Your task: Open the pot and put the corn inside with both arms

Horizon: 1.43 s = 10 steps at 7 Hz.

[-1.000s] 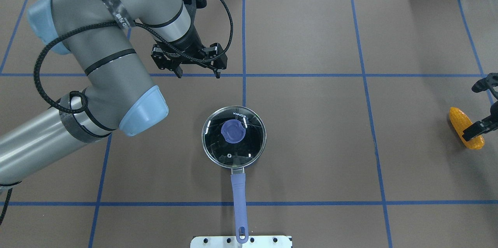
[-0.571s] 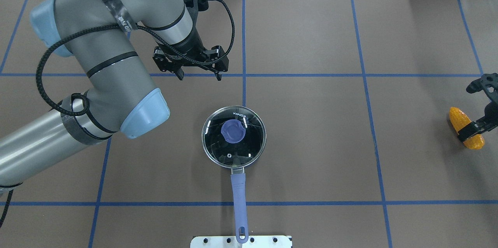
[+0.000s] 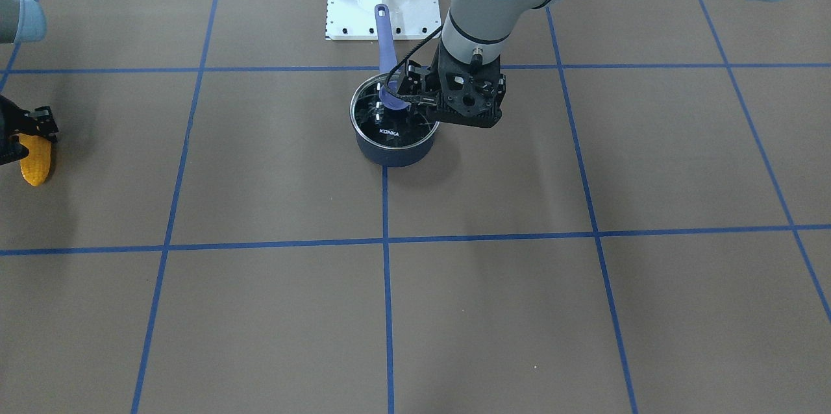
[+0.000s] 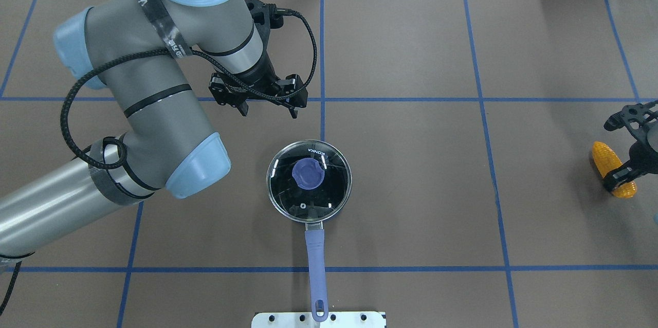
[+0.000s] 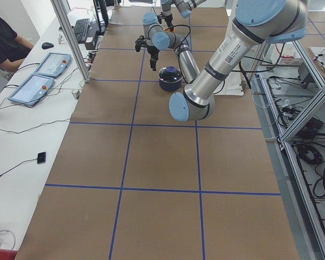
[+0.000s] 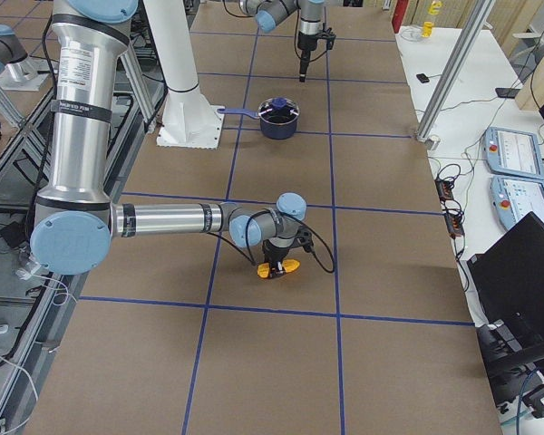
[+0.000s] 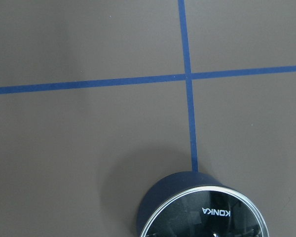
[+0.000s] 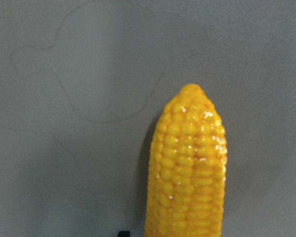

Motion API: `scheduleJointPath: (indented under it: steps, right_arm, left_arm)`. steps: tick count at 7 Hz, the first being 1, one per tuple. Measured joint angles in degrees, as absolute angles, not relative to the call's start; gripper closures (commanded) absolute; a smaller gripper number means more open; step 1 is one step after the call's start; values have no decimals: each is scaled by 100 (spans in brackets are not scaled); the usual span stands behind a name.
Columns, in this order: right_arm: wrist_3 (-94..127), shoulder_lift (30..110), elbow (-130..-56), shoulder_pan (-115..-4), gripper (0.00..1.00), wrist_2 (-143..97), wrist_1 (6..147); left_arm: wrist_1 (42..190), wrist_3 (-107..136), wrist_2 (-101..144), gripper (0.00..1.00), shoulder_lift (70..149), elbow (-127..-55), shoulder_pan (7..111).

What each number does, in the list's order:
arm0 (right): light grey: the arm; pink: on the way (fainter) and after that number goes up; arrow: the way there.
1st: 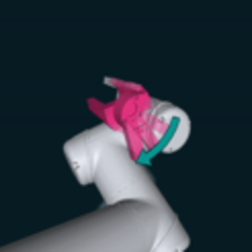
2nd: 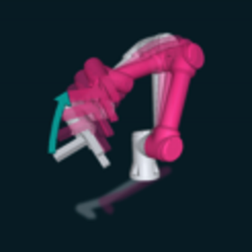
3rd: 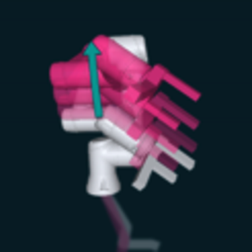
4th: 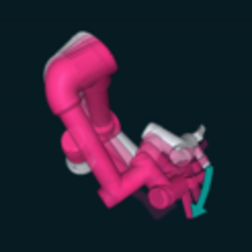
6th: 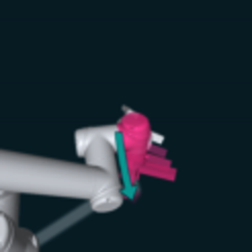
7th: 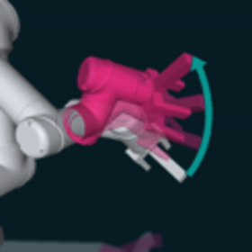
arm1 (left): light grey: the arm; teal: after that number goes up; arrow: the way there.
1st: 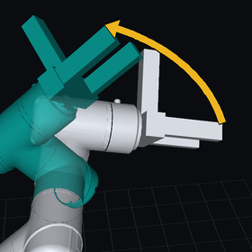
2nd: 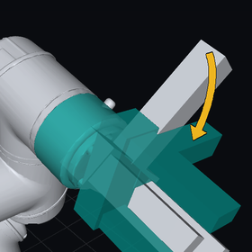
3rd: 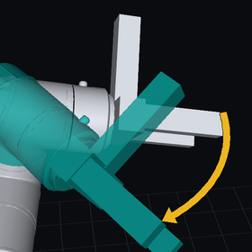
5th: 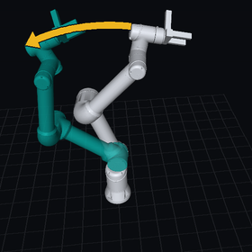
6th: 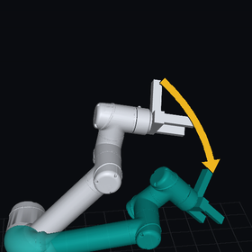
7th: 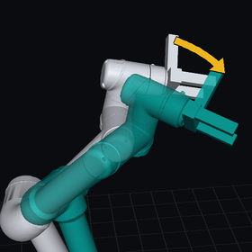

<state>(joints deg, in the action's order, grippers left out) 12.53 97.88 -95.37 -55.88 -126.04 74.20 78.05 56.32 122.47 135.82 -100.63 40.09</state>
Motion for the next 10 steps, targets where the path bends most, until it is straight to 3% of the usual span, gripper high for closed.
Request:
scheduleJointPath:
  steps: [4, 8, 10]
  right_arm:
    - [1238, 9242, -9610, -5856, 86, -12673, 7477]
    - [1289, 8194, -9645, -5896, 85, -13104, 8217]
    - [1307, 8097, -9671, -5897, 85, -13143, 8304]
  left_arm:
    - [7818, 5916, 11573, 0, 13633, -10139, 3270]
    - [7869, 6006, 11160, 1, 13625, -10104, 2686]
    - [8032, 5996, 11131, 1, 13623, -9985, 2619]
